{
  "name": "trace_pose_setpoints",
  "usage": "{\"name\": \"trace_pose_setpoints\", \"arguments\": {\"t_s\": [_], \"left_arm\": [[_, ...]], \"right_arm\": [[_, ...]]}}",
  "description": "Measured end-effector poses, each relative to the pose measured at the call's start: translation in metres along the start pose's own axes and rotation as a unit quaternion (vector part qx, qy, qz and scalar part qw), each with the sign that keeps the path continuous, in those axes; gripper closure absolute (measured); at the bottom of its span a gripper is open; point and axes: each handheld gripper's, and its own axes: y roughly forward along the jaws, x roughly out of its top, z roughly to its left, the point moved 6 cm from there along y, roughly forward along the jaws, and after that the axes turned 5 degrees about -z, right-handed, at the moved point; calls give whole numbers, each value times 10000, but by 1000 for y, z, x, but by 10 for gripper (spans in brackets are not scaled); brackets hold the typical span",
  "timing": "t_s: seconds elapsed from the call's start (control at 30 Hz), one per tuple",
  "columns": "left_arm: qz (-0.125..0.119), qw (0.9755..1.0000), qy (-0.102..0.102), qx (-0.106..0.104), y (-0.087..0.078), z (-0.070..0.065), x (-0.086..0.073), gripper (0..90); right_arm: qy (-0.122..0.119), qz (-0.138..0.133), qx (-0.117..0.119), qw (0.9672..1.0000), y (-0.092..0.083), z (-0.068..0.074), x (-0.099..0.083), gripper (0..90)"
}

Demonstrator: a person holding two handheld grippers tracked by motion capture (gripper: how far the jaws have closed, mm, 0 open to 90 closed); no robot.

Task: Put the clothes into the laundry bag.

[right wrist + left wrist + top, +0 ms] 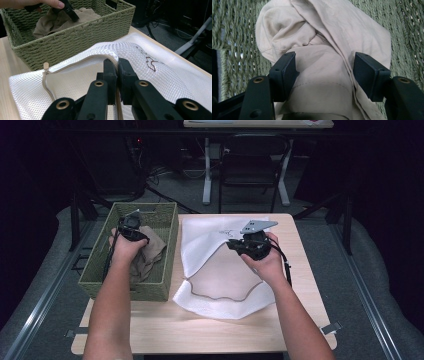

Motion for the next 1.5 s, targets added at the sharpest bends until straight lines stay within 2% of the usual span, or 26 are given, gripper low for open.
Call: {"name": "trace_pose_setpoints", "arguments": {"t_s": [0.27,0.4,0.6,1.27,1.5], "left_arm": [[-3,9993,-233,-289,0,12,-6,320],[104,9973,-476,-542,6,16,-13,274],[100,9951,-573,-806,11,16,-18,273],[269,9960,-436,-732,27,6,-27,267],[318,9958,-467,-716,28,6,-28,285]], "right_arm": [[-8,13,1,10000,1,0,-1,856],[-5,20,-1,10000,1,1,-1,856],[-10,32,9,10000,2,1,-1,855],[19,30,12,10000,2,0,-2,851],[15,35,12,10000,2,0,-2,852]]}}
